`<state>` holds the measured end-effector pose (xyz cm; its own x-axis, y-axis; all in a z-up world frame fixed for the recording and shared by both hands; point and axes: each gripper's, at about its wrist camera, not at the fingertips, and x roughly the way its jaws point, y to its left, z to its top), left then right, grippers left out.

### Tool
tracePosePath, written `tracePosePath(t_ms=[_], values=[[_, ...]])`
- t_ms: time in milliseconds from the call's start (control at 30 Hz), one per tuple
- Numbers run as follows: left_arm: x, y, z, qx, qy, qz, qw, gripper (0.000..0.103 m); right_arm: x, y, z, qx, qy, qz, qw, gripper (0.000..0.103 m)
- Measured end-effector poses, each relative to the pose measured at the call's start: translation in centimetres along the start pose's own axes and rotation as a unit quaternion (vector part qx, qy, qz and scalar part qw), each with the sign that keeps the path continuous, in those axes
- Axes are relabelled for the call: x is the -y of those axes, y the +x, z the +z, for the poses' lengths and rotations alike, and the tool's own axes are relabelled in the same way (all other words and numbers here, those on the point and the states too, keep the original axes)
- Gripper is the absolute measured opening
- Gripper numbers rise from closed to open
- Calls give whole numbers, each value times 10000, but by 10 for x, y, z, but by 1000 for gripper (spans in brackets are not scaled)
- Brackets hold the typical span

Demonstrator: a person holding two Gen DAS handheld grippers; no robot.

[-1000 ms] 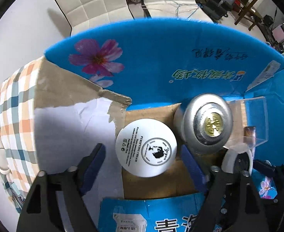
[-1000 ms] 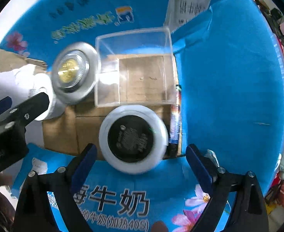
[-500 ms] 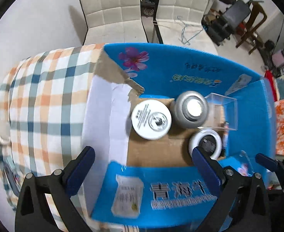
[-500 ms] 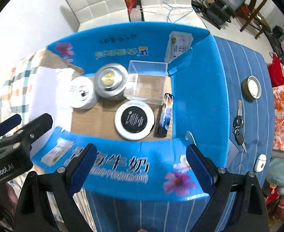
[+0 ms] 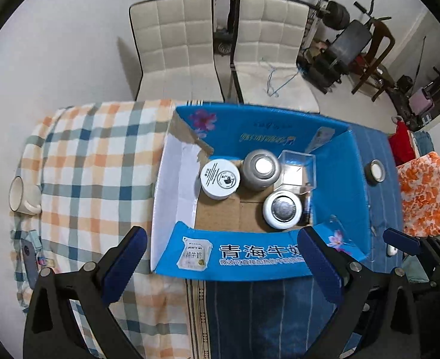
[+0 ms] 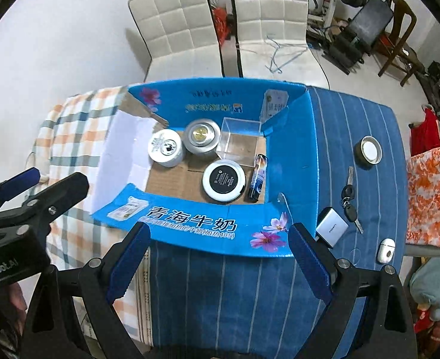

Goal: Organize rigid objects
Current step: 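Grasp the grey charger with the left tool while the right tool grasps the white earbud case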

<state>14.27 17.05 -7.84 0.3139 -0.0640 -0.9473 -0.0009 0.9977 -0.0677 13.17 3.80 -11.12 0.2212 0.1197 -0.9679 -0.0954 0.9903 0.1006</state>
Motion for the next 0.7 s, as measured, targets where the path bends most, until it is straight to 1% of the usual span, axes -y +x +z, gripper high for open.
tracePosePath(t_ms=[133, 233, 367, 533, 633, 667, 700], values=[[7, -21, -6, 124, 29, -36, 9999, 103, 1, -23, -8, 101, -14, 166, 9998, 95], [14, -31, -11, 158, 62, -90, 9998, 103, 6, -32, -12, 156, 11, 239, 9996, 95], [29, -39, -16, 184, 150, -157, 9996, 103, 27, -39, -20, 182, 176, 284, 9993, 95], [60, -36, -15, 143, 317, -290, 9990, 103, 78, -45, -32, 234, 541, 88, 9982, 95], [88, -30, -14, 110, 491, -426, 9978, 103, 123, -42, -45, 185, 863, -191, 9959, 95], [99, -25, -14, 70, 562, -481, 9972, 103, 146, -40, -54, 168, 1047, -351, 9937, 95], [110, -21, -14, 23, 638, -532, 9965, 103, 160, -40, -59, 158, 1161, -437, 9921, 95]])
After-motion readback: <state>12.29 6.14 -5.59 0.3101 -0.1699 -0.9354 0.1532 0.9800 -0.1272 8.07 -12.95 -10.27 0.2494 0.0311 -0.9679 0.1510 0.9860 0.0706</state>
